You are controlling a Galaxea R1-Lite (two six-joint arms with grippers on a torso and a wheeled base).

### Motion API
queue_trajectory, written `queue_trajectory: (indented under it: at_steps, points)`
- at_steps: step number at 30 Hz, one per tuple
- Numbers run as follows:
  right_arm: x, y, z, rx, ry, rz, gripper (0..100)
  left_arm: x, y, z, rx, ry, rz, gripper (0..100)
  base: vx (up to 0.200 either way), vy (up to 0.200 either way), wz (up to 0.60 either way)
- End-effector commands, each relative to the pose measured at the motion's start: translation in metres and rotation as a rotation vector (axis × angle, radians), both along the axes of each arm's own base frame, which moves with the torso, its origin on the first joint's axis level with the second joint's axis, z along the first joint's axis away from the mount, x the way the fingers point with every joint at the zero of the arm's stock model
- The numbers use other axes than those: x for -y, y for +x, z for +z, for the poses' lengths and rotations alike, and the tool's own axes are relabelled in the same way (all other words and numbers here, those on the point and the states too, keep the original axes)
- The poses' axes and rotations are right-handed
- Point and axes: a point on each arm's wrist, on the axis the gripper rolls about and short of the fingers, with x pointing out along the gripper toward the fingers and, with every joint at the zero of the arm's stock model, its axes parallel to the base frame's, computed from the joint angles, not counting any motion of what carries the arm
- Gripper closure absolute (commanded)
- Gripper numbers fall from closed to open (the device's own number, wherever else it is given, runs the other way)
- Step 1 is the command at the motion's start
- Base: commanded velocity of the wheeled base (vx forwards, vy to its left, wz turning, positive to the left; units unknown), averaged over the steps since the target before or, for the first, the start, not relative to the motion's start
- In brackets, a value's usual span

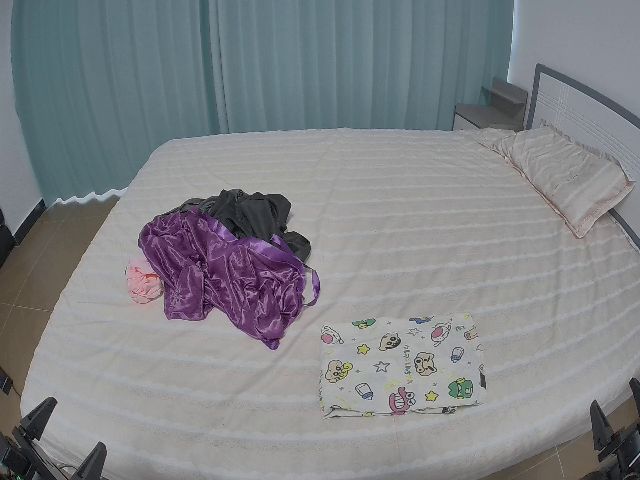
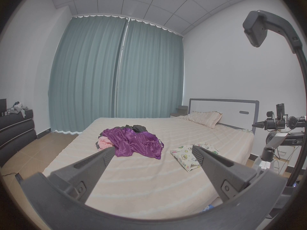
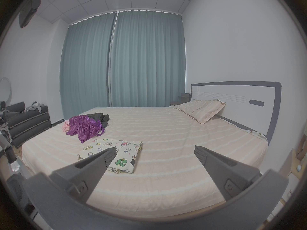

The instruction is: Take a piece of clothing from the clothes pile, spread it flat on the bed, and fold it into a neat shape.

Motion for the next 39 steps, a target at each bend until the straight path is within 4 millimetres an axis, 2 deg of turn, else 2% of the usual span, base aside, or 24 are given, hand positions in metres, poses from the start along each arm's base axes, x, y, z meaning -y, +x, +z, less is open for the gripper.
queue_trajectory:
  at_steps: [1,5,11,17,21,24,29,39]
  points:
    - [0.000,0.000,-0.003,0.014,0.016,0.016,0,0.000,-0.004,-0.006,0.052,0.003,-0.014,0,0.000,0.000,0.00]
    - [0.000,0.000,-0.003,0.021,0.018,0.020,0,-0.001,-0.004,-0.006,0.050,-0.005,-0.002,0,0.000,0.000,0.00]
    - [0.000,0.000,-0.003,0.029,0.013,0.022,0,-0.006,-0.003,-0.006,0.055,0.005,0.254,0,0.000,0.000,0.00]
    - [0.000,0.000,-0.003,0.028,0.004,0.023,0,-0.007,-0.003,-0.006,0.060,0.043,0.305,0,0.000,0.000,0.00]
    - [0.000,0.000,-0.003,0.026,0.000,0.025,0,-0.011,-0.003,-0.007,0.044,0.025,0.447,0,0.000,0.000,0.00]
    - [0.000,0.000,-0.003,0.026,-0.002,0.025,0,-0.011,-0.003,-0.007,0.043,0.009,0.442,0,0.000,0.000,0.00]
    - [0.000,0.000,-0.003,0.027,0.009,0.022,0,-0.008,-0.003,-0.013,-0.017,0.016,0.337,0,0.000,0.000,0.00]
    - [0.000,0.000,-0.003,0.027,0.010,0.024,0,-0.008,-0.003,-0.012,-0.007,0.036,0.339,0,0.000,0.000,0.00]
